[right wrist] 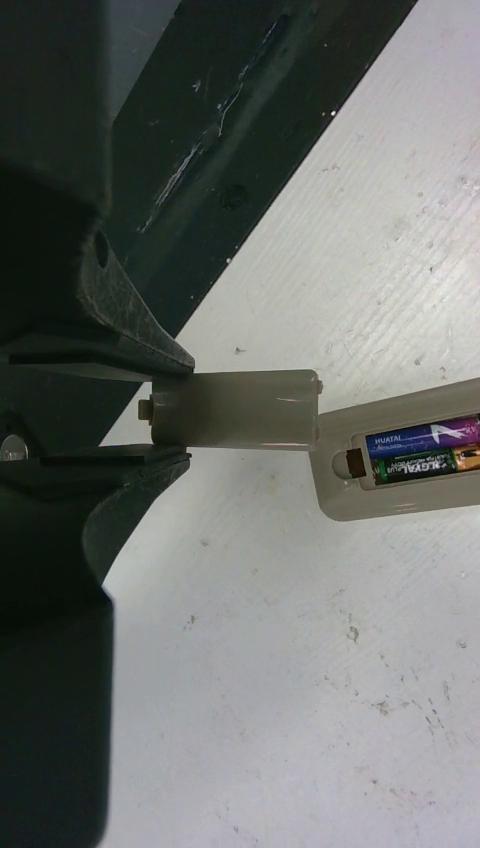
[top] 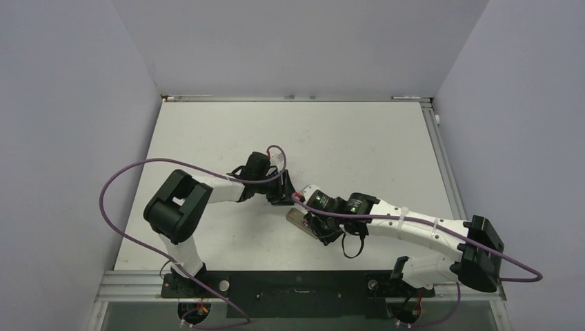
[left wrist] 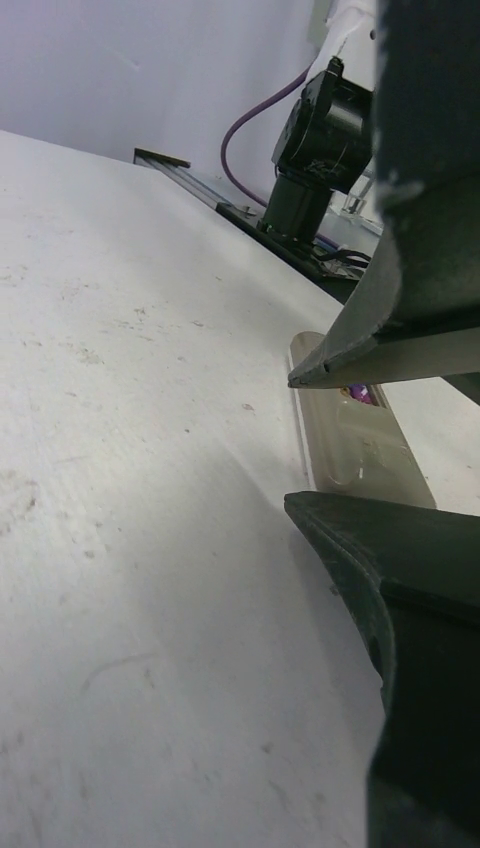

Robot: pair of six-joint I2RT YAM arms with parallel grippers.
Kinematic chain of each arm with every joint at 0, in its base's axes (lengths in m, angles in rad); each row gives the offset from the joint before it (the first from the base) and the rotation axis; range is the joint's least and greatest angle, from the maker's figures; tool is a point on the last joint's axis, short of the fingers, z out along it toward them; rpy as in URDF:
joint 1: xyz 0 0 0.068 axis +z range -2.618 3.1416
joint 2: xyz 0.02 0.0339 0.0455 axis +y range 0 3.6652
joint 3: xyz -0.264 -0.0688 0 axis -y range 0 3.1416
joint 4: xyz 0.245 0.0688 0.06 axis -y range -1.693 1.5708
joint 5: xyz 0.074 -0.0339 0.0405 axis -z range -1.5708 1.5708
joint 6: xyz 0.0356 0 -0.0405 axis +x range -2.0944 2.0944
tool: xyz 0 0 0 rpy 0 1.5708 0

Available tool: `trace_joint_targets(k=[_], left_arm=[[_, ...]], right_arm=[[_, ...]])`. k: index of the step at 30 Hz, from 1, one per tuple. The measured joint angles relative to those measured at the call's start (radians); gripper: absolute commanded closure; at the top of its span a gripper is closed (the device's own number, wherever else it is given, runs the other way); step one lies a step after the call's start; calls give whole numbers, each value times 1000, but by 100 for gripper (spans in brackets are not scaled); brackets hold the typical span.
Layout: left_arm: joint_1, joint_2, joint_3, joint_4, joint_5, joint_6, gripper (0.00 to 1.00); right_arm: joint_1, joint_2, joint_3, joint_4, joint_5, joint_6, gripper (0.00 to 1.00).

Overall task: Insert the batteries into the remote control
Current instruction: Adjust the remote control at the center of the board.

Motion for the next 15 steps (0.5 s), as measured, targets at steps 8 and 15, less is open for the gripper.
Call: trace_joint_targets(k=[8, 15], left_arm=[[13, -138, -81, -137, -129, -2, 61], [12, -246, -157, -223, -150, -5, 60]], right_arm=[[-58, 49, 27, -6, -40, -47, 91], [-86, 80, 37, -11, -55, -72, 91]])
